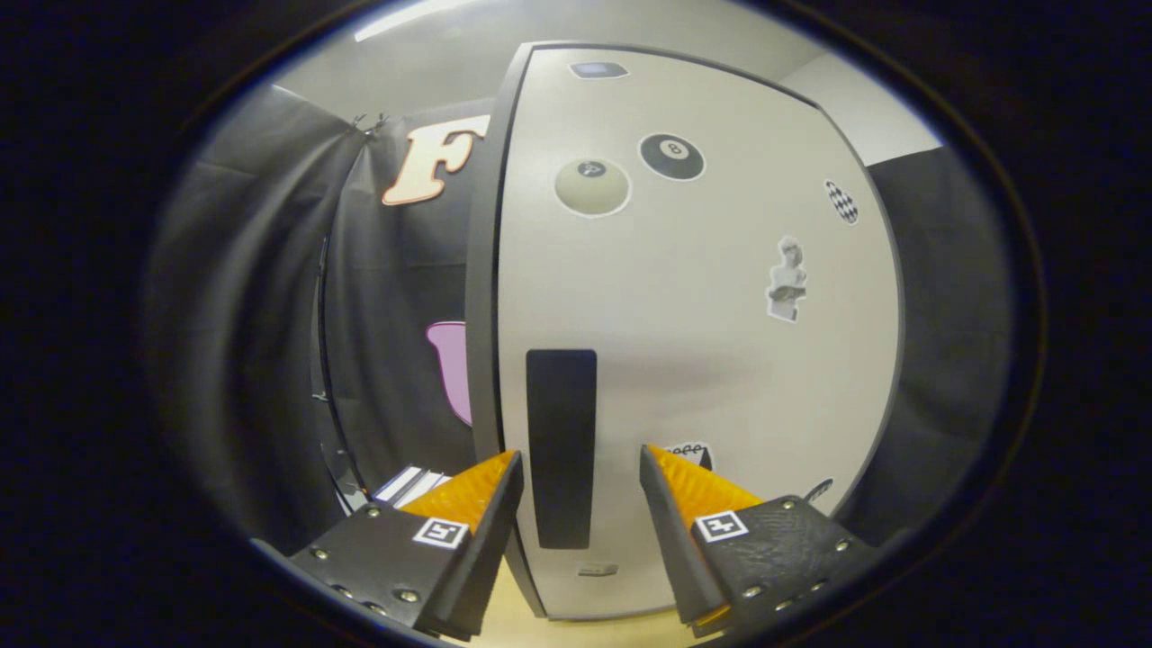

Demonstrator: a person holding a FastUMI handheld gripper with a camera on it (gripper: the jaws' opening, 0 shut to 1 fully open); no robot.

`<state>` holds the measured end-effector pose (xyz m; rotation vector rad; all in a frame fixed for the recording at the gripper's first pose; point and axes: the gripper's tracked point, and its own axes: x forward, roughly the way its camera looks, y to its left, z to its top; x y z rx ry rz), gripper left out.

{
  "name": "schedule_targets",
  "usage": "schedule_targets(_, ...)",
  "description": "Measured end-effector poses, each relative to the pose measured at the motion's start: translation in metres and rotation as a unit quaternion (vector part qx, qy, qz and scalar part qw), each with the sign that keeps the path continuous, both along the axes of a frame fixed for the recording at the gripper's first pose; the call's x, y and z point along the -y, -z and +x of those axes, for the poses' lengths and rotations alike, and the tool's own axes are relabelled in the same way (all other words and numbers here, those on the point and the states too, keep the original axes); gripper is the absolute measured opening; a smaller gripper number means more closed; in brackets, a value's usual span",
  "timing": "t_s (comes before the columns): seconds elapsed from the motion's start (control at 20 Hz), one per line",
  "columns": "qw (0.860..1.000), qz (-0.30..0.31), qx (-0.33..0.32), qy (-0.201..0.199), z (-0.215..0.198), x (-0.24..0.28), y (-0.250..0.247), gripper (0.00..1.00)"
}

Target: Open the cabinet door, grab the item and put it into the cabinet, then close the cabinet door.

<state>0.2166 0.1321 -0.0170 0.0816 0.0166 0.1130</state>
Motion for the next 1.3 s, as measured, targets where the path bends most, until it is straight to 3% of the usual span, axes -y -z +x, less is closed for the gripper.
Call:
schedule_targets(0.1,1.000,0.002,0.010,0.000,0.001,-0.002,-0.005,0.47)
schedule_targets(0.3,1.000,0.011,0.000,-0.011,0.007,-0.010,0.000,0.46)
schedule_targets(0.4,1.000,0.003,0.013,-0.005,-0.002,-0.008,-0.006,0.33)
schedule_targets(0.6,1.000,0.011,0.001,-0.009,-0.003,-0.008,-0.003,0.33)
schedule_targets(0.65,1.000,0.010,0.000,-0.010,-0.003,-0.008,-0.003,0.26)
schedule_targets(1.3,1.000,0.011,0.000,-0.013,-0.035,0.002,-0.004,0.27)
